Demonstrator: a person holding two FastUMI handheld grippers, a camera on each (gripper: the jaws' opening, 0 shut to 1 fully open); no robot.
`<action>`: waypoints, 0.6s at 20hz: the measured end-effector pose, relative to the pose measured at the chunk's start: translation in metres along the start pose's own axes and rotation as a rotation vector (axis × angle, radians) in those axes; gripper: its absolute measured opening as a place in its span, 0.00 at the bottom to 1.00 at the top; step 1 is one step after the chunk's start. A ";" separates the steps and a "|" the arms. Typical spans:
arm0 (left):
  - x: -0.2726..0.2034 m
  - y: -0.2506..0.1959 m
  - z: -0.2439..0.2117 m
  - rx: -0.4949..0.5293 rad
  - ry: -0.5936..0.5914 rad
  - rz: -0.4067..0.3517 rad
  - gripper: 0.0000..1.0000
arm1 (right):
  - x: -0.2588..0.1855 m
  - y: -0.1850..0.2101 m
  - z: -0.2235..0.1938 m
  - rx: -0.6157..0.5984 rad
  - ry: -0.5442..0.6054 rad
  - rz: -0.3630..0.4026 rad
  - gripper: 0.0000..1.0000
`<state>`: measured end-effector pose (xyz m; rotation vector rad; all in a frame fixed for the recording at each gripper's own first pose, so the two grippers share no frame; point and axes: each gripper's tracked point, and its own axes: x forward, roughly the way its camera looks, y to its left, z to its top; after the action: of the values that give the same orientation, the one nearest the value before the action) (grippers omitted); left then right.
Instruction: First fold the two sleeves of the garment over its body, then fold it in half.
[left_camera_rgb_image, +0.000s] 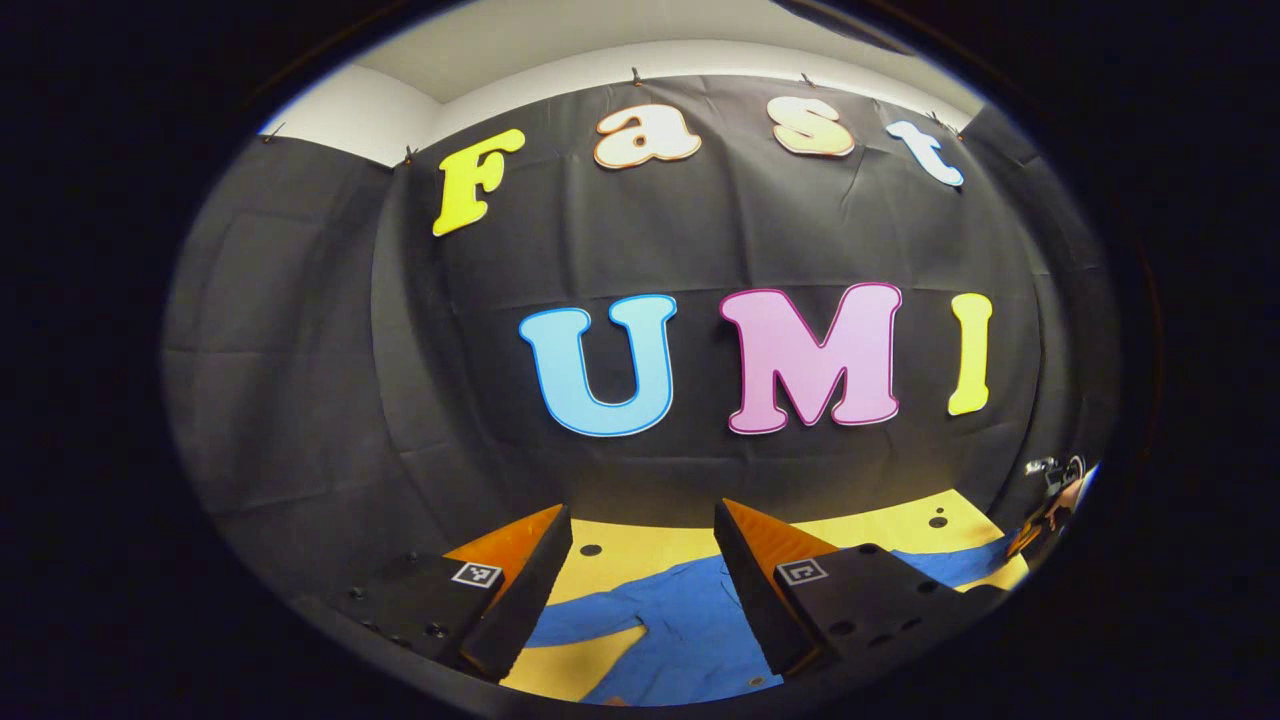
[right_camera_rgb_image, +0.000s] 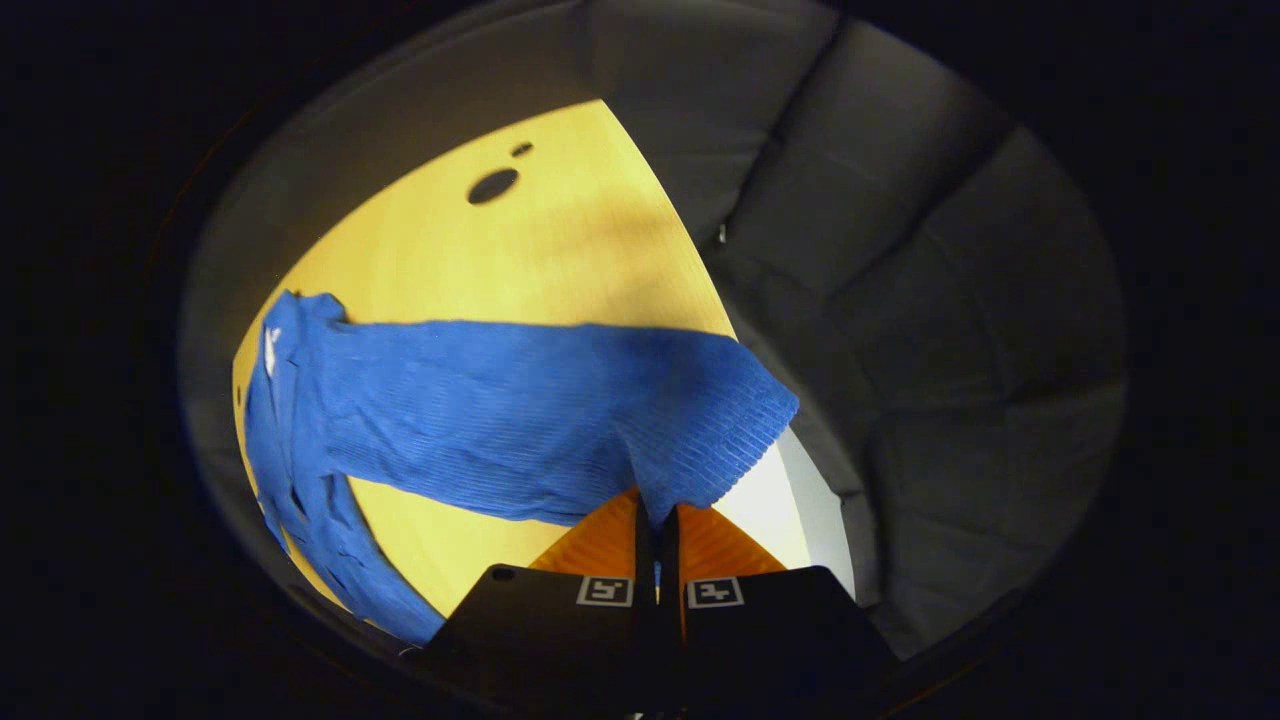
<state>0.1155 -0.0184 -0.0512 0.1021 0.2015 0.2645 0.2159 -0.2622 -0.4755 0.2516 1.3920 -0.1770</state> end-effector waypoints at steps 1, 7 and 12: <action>-0.002 0.007 -0.001 -0.008 0.000 -0.006 0.82 | -0.018 0.010 0.016 -0.046 -0.067 -0.026 0.05; -0.023 0.085 -0.022 -0.065 0.014 0.034 0.82 | -0.151 0.147 0.085 -0.174 -0.331 0.060 0.05; -0.048 0.174 -0.052 -0.093 0.045 0.159 0.82 | -0.202 0.338 0.082 -0.316 -0.418 0.201 0.05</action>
<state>0.0156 0.1397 -0.0708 0.0197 0.2261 0.4344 0.3505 0.0345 -0.2392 0.0826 0.9547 0.1514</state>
